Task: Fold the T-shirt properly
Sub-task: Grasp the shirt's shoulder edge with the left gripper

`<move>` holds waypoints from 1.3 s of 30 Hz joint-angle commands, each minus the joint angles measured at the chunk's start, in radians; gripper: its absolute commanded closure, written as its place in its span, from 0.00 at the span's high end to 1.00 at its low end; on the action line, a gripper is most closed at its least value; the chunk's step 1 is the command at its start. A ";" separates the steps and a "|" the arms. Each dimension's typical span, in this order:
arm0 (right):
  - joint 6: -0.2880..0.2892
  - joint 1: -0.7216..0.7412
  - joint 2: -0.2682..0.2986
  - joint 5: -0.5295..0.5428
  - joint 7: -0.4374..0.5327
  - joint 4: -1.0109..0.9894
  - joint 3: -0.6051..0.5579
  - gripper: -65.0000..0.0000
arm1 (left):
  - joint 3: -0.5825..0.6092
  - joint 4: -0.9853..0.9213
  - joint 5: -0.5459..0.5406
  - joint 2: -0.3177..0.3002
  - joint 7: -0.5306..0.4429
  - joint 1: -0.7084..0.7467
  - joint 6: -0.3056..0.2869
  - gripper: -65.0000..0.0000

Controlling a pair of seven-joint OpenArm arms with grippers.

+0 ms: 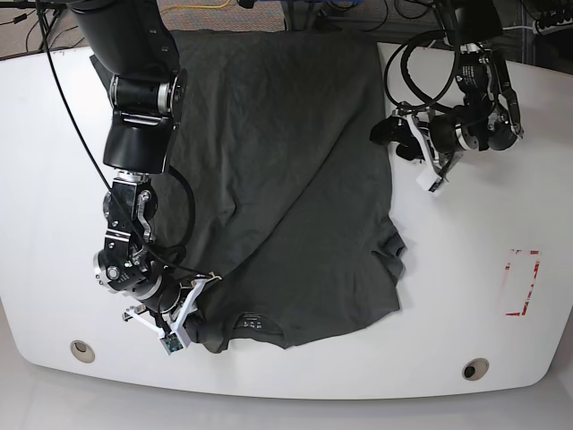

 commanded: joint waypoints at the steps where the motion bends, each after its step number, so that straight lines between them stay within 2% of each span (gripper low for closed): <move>1: -0.004 0.037 0.003 0.013 0.028 0.017 0.001 0.00 | 0.033 -0.005 0.063 0.020 0.061 0.011 0.007 0.62; 12: -0.004 0.035 0.003 0.013 0.028 0.017 0.001 0.00 | 0.118 -0.008 0.065 0.042 0.035 0.011 0.009 0.60; 14: -0.004 0.035 0.003 0.013 0.028 0.017 0.001 0.00 | 0.116 -0.009 0.065 0.042 0.020 0.011 0.009 0.53; 20: -0.004 0.027 0.004 0.013 0.028 0.017 0.001 0.00 | 0.116 -0.012 0.066 0.035 -0.026 0.013 0.009 0.09; 22: -0.004 0.027 0.004 0.013 0.028 0.019 0.001 0.00 | 0.116 -0.012 0.066 0.034 -0.031 0.013 0.009 0.04; 32: -0.004 0.024 0.004 0.013 0.028 0.023 0.001 0.00 | 0.110 0.018 0.065 0.032 -0.079 0.013 0.009 0.03; 35: -0.004 0.023 0.003 0.013 0.028 0.034 0.001 0.00 | 0.110 0.066 0.065 0.009 -0.100 0.013 0.009 0.03; 37: -0.004 0.023 0.001 0.013 0.023 0.048 0.001 0.00 | 0.110 0.101 0.066 0.006 -0.112 0.013 0.018 0.03; 39: -0.004 0.023 0.001 0.013 0.022 0.068 0.001 0.00 | 0.110 0.142 0.066 -0.001 -0.134 0.013 0.053 0.03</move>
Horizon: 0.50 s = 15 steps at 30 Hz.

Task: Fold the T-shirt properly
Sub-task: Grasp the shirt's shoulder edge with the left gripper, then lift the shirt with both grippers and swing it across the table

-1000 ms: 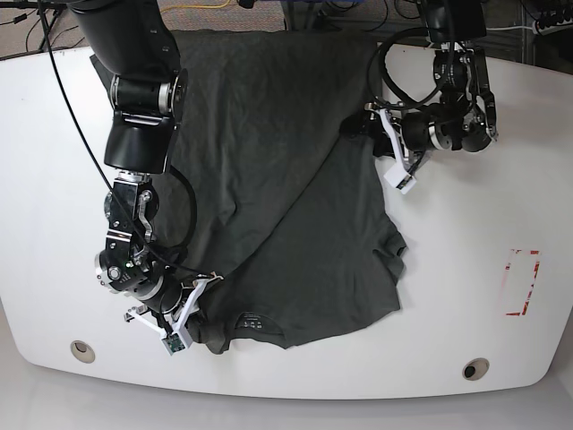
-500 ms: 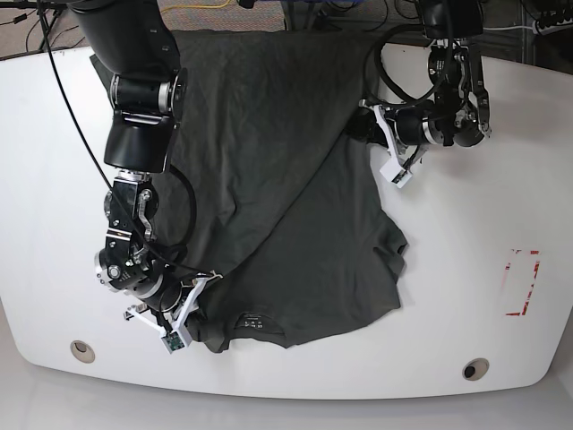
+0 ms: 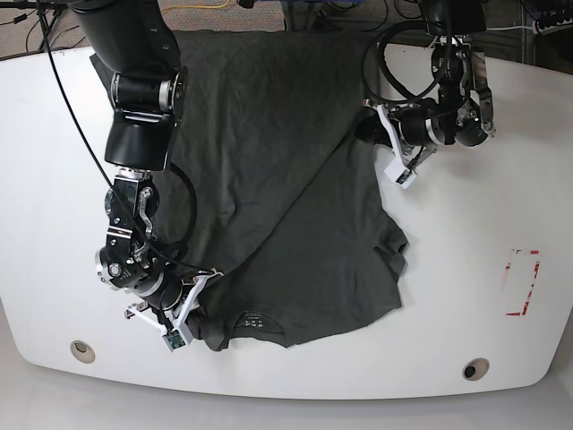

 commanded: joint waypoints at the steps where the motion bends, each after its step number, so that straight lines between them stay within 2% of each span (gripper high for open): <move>1: -0.004 0.035 0.004 0.013 0.025 0.055 0.002 0.00 | -0.001 0.087 -0.027 -0.023 -0.070 -0.015 0.061 0.03; 5: -0.004 0.037 0.004 0.013 0.024 0.070 0.002 0.00 | -0.001 0.141 -0.027 -0.055 -0.107 -0.021 0.109 0.03; 15: -0.007 0.083 0.004 0.013 0.025 0.064 -0.003 0.00 | -0.028 0.154 -0.027 -0.135 -0.111 -0.150 0.116 0.03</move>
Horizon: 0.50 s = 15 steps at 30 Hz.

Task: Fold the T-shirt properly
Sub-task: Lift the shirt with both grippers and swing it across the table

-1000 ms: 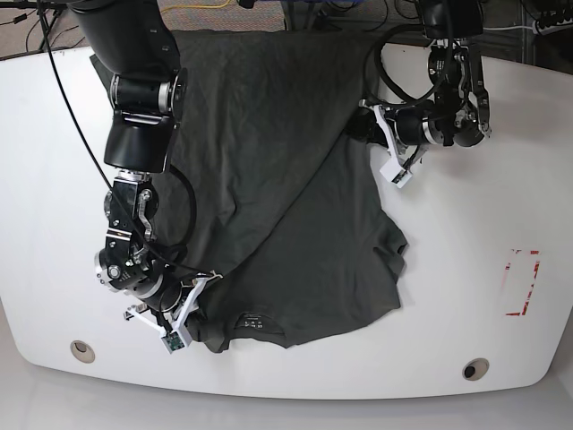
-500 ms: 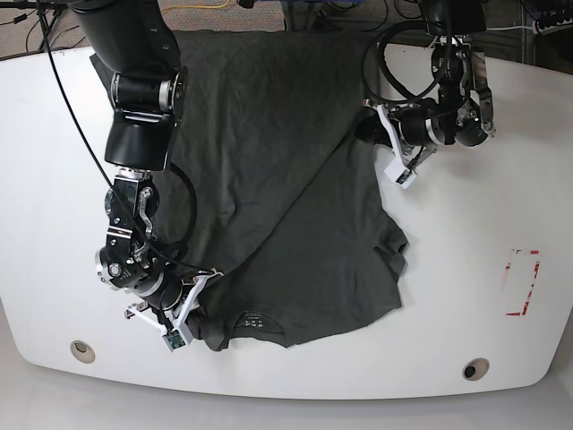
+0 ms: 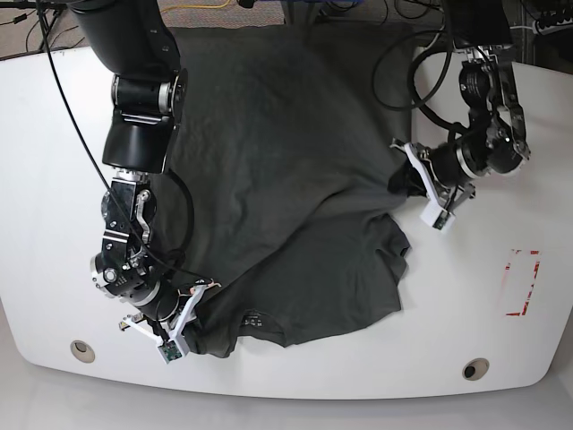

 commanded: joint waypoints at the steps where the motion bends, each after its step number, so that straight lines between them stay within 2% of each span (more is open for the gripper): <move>1: -0.001 0.064 0.005 0.013 0.033 0.019 -0.003 0.00 | -0.032 0.018 -0.019 -0.019 -0.023 -0.058 0.002 0.03; 5: 0.001 0.099 0.005 0.011 0.033 0.019 -0.003 0.00 | -0.065 0.021 -0.019 -0.036 -0.021 -0.126 0.002 0.03; 15: -0.004 0.237 0.013 0.007 0.033 0.002 -0.066 0.00 | -0.104 0.024 -0.021 -0.128 0.043 -0.373 -0.001 0.03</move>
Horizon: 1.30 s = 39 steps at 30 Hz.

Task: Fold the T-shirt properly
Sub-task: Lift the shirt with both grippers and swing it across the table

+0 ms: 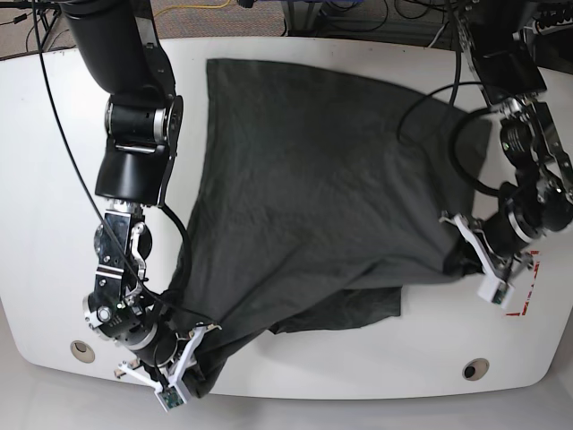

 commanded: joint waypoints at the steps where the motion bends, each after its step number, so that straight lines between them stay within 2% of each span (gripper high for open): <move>1: -0.002 0.098 0.008 0.013 0.039 0.002 -0.016 0.00 | -0.006 0.022 -0.021 -0.041 -0.018 -0.117 0.000 0.03; 7: -0.002 0.196 0.013 0.012 0.026 0.000 -0.020 0.00 | -0.006 0.024 -0.024 -0.107 0.002 -0.294 -0.001 0.03; 16: 0.004 0.325 0.073 0.013 -0.101 0.062 -0.014 0.00 | -0.003 -0.014 -0.022 -0.166 0.091 -0.605 -0.003 0.03; 22: 0.004 0.291 0.096 0.015 -0.175 0.174 -0.011 0.00 | -0.001 -0.059 -0.024 -0.167 0.130 -0.665 -0.003 0.03; 27: 0.025 0.150 0.106 0.013 -0.207 0.284 0.046 0.00 | 0.000 -0.057 -0.024 -0.164 0.151 -0.598 -0.003 0.03; 31: 0.054 -0.020 0.106 0.015 -0.208 0.355 0.104 0.00 | -0.004 -0.053 -0.033 -0.164 0.151 -0.469 -0.009 0.03; 35: 0.054 -0.201 0.100 0.020 -0.198 0.410 0.167 0.00 | -0.008 -0.034 -0.062 -0.172 0.151 -0.301 -0.061 0.03; 39: 0.063 -0.399 0.073 0.030 -0.132 0.438 0.218 0.00 | -0.020 0.036 -0.062 -0.192 0.150 -0.097 -0.104 0.03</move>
